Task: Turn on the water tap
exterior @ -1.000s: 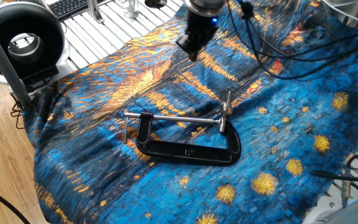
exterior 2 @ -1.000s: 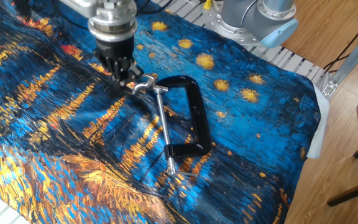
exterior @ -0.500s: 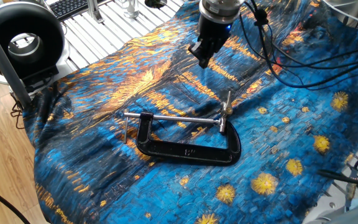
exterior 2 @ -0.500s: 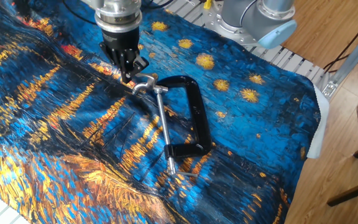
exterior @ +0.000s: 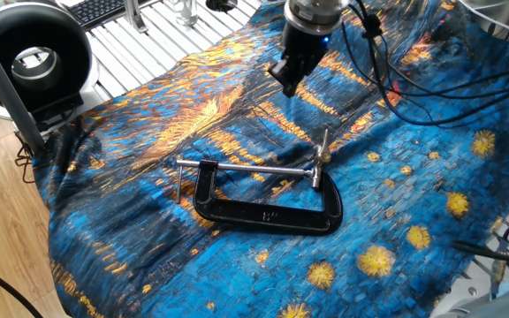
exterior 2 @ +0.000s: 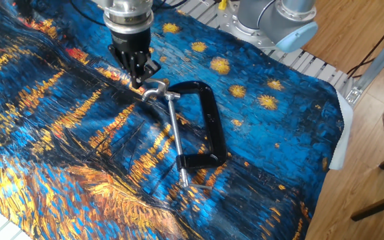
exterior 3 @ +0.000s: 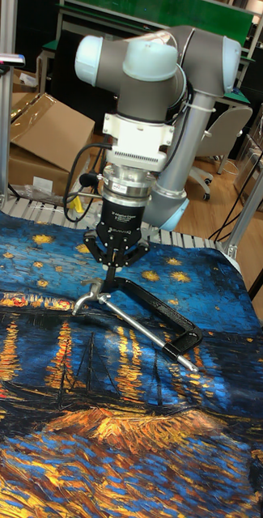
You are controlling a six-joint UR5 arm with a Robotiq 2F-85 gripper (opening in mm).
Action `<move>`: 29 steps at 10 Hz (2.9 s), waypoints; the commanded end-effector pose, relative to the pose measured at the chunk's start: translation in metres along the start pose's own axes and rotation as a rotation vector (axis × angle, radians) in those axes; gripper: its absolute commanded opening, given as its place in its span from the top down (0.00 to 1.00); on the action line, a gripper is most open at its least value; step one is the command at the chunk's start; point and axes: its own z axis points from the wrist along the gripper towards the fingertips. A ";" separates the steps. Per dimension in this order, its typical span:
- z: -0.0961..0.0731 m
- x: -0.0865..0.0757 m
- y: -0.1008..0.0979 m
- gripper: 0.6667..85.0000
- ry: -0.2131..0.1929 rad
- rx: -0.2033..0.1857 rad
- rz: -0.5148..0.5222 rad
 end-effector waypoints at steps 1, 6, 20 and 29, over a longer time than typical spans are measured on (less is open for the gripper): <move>-0.003 -0.010 0.001 1.00 0.009 0.026 0.020; -0.005 -0.028 0.041 1.00 0.029 0.031 0.037; -0.004 -0.084 0.080 1.00 0.019 0.037 -0.048; -0.004 -0.093 0.069 1.00 -0.015 0.076 0.004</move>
